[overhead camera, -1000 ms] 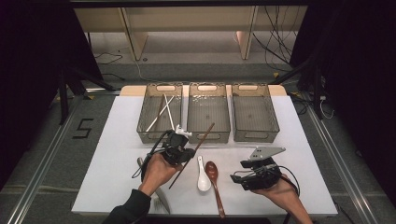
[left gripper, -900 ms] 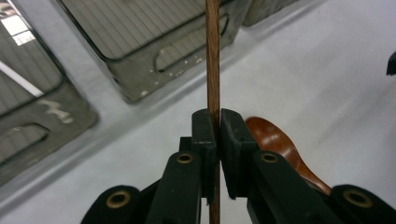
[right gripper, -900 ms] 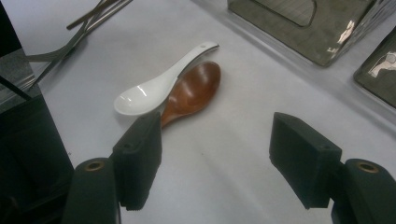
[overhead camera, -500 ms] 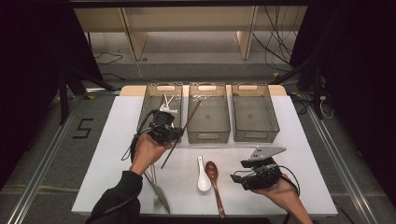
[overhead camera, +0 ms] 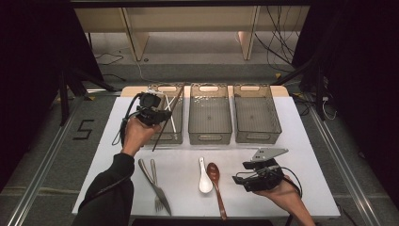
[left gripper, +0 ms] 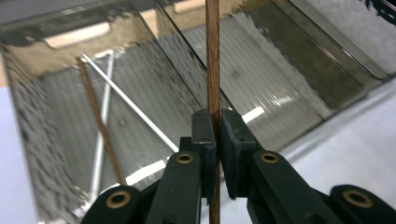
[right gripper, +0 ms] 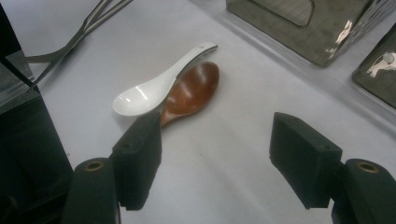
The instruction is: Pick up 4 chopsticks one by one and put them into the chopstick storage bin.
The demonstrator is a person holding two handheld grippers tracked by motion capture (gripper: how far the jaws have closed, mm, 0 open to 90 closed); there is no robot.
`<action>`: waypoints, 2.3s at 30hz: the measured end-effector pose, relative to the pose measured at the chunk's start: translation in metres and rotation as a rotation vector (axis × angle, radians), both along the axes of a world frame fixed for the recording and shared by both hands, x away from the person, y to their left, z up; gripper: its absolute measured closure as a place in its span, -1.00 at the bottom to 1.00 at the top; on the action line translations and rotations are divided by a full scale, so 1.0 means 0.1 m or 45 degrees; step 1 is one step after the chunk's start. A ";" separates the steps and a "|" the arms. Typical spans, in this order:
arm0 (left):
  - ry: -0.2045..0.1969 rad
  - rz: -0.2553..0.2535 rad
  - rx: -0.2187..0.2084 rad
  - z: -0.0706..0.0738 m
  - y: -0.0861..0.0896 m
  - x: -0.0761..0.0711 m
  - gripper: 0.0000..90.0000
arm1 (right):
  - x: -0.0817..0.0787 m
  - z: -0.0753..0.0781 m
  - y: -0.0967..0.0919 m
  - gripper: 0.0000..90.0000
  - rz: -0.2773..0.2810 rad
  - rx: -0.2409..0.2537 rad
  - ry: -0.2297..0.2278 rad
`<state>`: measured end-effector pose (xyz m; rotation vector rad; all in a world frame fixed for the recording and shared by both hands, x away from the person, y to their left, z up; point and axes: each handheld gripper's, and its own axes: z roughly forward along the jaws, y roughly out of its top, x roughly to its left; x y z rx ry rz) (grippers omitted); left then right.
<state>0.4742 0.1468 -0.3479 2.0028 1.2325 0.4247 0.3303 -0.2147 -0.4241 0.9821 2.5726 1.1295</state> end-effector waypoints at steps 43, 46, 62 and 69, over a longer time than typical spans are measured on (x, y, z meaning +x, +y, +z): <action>-0.116 0.092 0.076 -0.30 0.38 0.61 0.87 | 0.01 -0.03 0.01 -0.22 0.009 0.001 0.012; -0.118 0.095 0.085 -0.35 0.39 0.60 0.87 | 0.01 -0.03 0.00 -0.22 0.006 0.004 0.012; -0.032 0.124 0.033 -0.41 0.43 0.50 0.27 | 0.00 -0.02 0.00 -0.22 0.001 0.000 0.013; -0.012 0.108 -0.047 -0.30 0.43 0.24 -0.15 | -0.01 -0.02 0.04 -0.22 -0.004 -0.021 0.007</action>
